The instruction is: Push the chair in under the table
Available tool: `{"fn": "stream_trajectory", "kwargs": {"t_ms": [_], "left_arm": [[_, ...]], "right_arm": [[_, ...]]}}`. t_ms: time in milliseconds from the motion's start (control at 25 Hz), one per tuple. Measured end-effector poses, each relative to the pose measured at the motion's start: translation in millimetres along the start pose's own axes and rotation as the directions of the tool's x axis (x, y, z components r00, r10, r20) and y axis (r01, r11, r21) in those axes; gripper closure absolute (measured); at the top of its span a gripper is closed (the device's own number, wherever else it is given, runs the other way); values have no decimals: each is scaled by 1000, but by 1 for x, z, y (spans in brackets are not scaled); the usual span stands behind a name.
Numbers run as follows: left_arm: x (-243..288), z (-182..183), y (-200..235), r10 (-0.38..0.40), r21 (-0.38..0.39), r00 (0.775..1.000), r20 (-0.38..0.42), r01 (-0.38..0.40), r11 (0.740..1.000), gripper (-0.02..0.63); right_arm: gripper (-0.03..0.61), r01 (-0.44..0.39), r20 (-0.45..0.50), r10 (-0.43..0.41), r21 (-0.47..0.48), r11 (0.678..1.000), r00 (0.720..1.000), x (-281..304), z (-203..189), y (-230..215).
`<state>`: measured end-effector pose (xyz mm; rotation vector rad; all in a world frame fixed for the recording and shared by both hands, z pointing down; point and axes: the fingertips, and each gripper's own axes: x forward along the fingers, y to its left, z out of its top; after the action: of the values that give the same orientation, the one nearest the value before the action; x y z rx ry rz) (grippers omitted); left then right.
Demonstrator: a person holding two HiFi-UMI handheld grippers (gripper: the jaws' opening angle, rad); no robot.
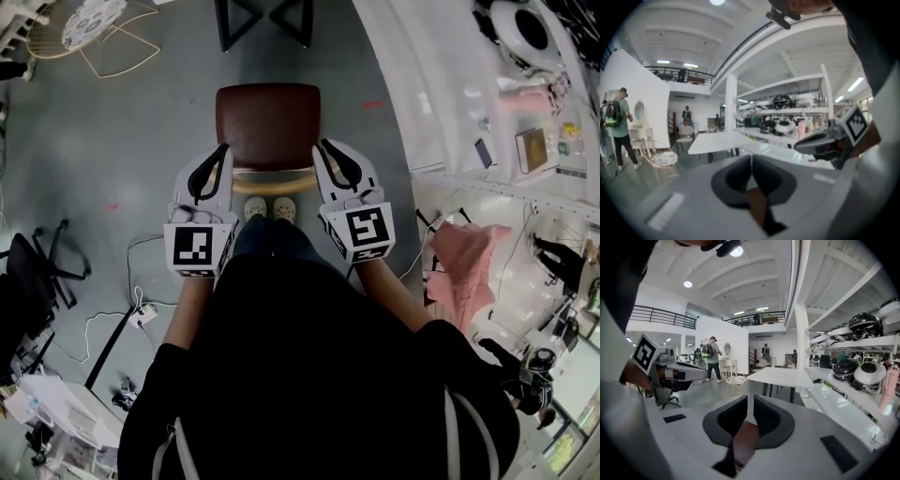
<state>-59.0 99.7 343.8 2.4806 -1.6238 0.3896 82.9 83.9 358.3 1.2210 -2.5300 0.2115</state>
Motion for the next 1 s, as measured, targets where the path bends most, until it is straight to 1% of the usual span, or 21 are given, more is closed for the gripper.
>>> {"fn": "stream_trajectory", "kwargs": {"t_ms": [200,320,440,520,600,680,880,1000], "left_arm": [[7,-29,-2,-55,-4,995,-77,55,998,597],[10,-51,-4,-83,-11,988,-129,83,997,551],[13,-72,-7,-111,-14,979,-172,110,994,540],[13,-89,-8,-131,-9,970,-205,132,991,511],[13,-105,-9,-150,-23,961,-233,149,989,486],[11,-123,-13,-175,-22,945,-276,176,984,472],[8,-165,-22,-233,23,892,-388,262,965,419],[8,-188,-23,-256,43,859,-444,306,951,394]], "right_arm": [[555,-48,-80,47,-2,999,996,3,-33,10],[554,-65,-117,64,3,998,991,5,-53,11],[554,-87,-158,85,-6,996,984,5,-72,13],[554,-105,-192,96,-32,994,977,7,-86,14],[554,-128,-227,111,-62,990,968,8,-101,17],[554,-157,-264,132,-77,985,955,8,-117,19],[546,-232,-362,192,-70,970,912,4,-158,22],[485,-266,-420,218,-58,962,881,4,-181,25]]}}
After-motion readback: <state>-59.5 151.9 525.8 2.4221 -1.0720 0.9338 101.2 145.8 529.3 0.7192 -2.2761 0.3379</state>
